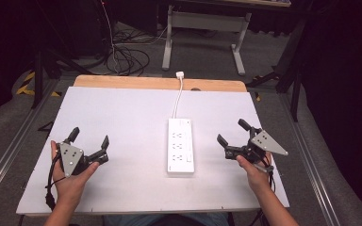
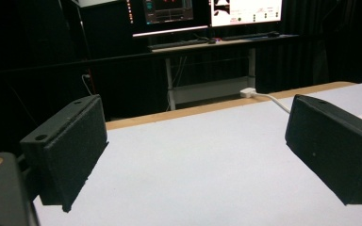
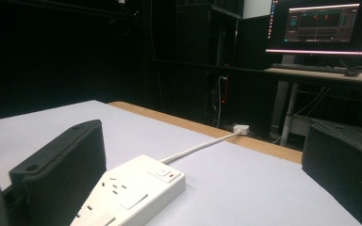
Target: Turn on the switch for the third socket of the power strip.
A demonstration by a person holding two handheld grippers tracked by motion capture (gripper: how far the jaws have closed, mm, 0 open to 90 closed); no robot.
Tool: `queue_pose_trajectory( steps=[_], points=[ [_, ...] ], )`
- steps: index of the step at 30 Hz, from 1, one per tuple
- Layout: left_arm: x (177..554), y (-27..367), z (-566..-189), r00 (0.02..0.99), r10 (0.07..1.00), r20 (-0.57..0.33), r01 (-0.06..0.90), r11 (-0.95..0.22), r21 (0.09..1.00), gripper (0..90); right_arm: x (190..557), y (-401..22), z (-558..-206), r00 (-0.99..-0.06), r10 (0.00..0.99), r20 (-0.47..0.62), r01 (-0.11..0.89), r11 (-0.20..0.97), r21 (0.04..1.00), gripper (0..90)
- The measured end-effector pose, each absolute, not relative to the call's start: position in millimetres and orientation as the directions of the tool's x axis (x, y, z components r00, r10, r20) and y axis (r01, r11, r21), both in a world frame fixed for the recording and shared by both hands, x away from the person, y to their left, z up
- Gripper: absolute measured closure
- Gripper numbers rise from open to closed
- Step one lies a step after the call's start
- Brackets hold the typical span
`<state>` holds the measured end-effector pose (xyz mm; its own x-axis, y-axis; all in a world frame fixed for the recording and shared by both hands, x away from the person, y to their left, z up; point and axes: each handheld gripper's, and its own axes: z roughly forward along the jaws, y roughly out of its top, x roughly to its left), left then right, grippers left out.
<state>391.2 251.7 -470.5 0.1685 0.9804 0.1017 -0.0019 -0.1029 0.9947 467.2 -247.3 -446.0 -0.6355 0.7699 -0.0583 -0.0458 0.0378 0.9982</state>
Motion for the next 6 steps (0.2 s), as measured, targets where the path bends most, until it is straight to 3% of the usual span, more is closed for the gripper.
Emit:
queue_pose_trajectory(
  steps=[6],
  points=[
    [391.5, 251.7, -470.5, 0.168, 0.980, 0.103, -0.001, -0.104, 0.995, 6.8, 467.5, -247.2, -446.2, -0.638, 0.768, -0.063, -0.048, 0.042, 0.998, 0.7]
  ],
)
